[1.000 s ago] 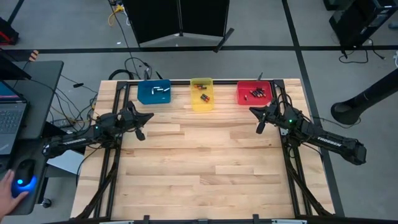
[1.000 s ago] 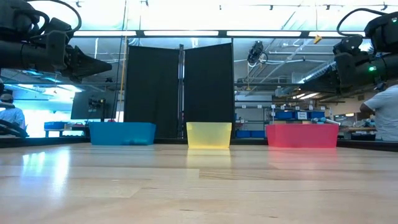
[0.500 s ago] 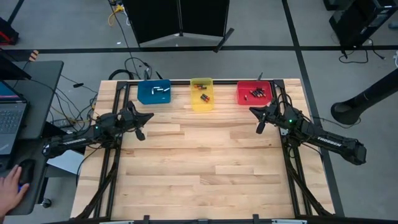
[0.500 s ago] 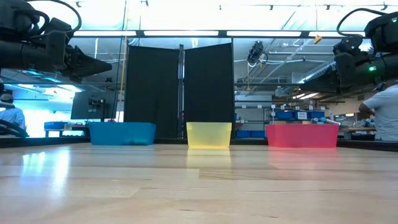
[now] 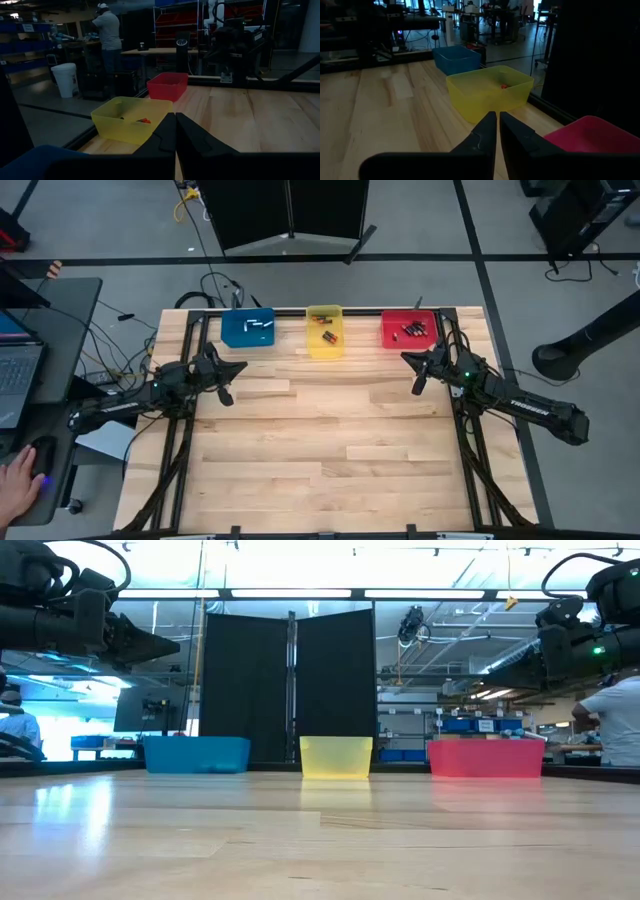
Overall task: Sort batteries
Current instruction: Return to Home Position
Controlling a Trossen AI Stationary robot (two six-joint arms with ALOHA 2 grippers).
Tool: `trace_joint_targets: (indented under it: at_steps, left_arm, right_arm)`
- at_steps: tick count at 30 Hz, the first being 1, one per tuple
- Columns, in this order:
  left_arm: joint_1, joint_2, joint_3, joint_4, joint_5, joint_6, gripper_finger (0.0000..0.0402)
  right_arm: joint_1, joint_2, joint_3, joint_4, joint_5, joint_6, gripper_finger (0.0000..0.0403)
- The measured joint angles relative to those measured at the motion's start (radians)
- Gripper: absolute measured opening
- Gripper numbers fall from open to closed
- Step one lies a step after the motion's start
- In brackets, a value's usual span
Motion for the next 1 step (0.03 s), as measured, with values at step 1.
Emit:
trace_joint_targets:
  at_steps: [1]
  left_arm:
    - [0.000,0.000,0.000,0.000,0.000,0.000,0.0010]
  right_arm:
    - [0.000,0.000,0.000,0.000,0.000,0.000,0.0034]
